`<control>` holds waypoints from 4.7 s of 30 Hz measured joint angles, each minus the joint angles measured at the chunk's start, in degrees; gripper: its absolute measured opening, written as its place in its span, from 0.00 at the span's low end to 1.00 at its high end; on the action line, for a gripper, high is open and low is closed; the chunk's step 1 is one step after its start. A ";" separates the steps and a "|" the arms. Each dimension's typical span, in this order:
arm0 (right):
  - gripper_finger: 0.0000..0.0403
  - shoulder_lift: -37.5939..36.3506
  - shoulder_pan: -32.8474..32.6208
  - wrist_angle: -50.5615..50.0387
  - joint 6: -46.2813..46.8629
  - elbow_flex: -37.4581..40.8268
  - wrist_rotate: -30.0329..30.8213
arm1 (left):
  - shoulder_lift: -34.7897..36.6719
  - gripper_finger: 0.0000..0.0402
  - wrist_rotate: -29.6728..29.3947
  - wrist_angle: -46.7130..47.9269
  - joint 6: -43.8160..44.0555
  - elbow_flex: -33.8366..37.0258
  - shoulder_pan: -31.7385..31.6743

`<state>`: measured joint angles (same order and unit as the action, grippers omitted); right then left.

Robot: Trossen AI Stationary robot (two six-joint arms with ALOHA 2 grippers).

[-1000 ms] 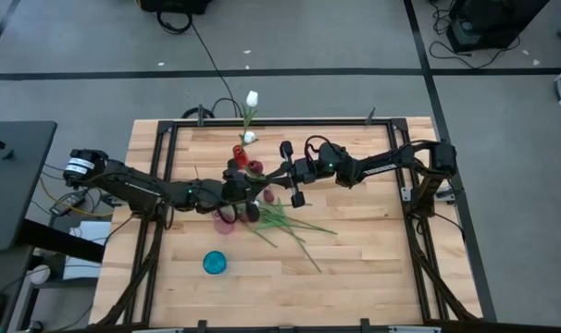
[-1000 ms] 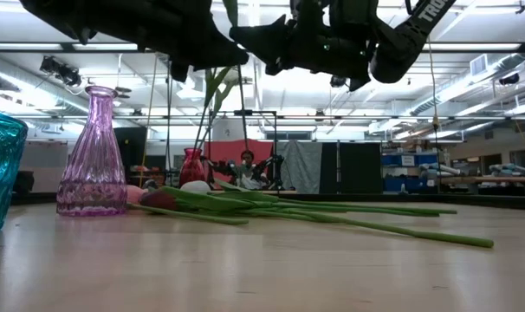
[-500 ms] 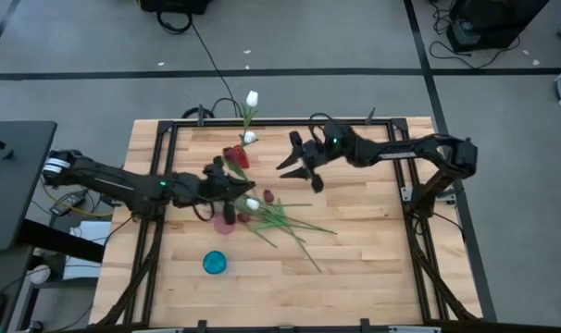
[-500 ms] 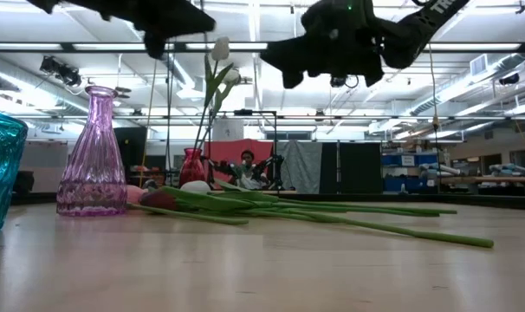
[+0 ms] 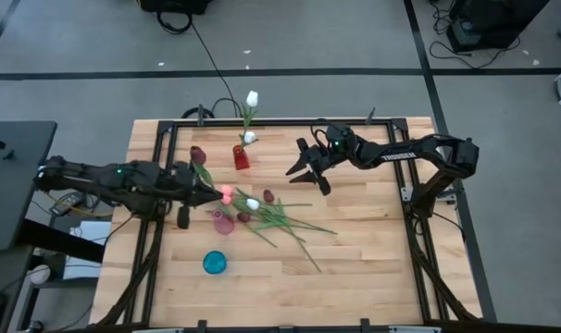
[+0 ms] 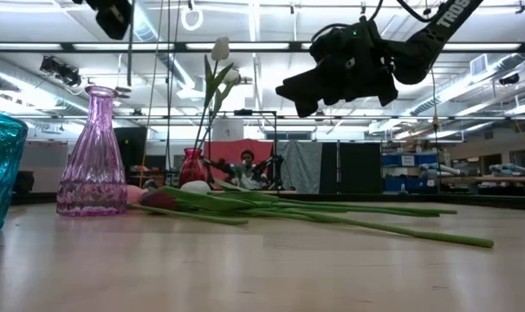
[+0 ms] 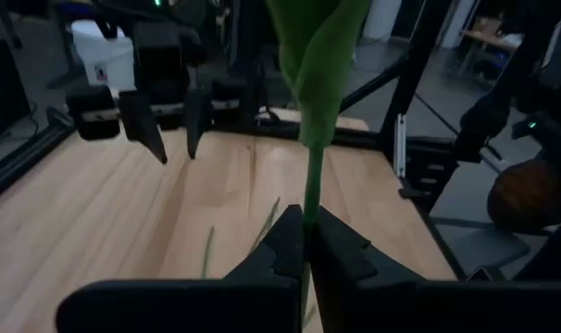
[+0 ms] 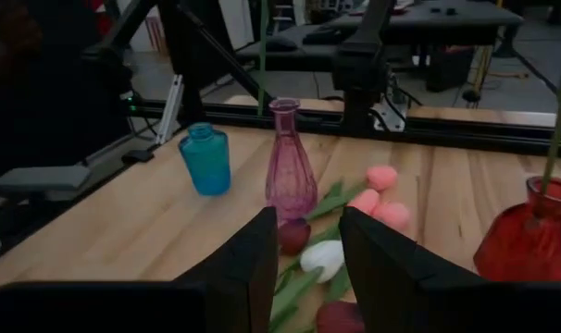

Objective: Sort flowers into vase by color
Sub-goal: Put the top dark red tulip into the pink vase, then put the right dark red tulip into the pink vase

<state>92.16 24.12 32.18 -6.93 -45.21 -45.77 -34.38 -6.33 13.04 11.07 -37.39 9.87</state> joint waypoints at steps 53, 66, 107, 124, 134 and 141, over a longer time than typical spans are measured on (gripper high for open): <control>0.33 0.02 0.39 -4.47 -1.88 0.00 3.76 | -3.90 0.04 -0.61 10.41 5.63 0.11 0.04; 0.33 0.02 0.39 -6.22 -2.28 0.00 4.93 | -3.87 0.33 1.99 16.04 11.89 0.11 0.04; 0.39 5.70 -23.68 -20.38 2.53 -0.38 41.65 | 3.35 0.40 -8.47 26.95 13.67 -0.62 1.03; 0.38 12.30 -19.37 -17.96 -3.46 -1.70 43.18 | 10.46 0.40 -13.33 19.82 13.49 8.70 7.17; 0.38 15.65 -19.54 -9.43 -0.84 -1.70 42.81 | 12.34 0.40 -13.29 20.46 15.52 8.70 7.17; 0.38 16.33 -20.18 -13.23 4.39 -6.37 44.29 | 12.30 0.40 -13.27 20.38 16.61 8.70 7.17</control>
<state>108.49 3.94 18.95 -2.54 -51.58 -1.48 -22.09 -19.59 33.41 27.68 -28.69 17.04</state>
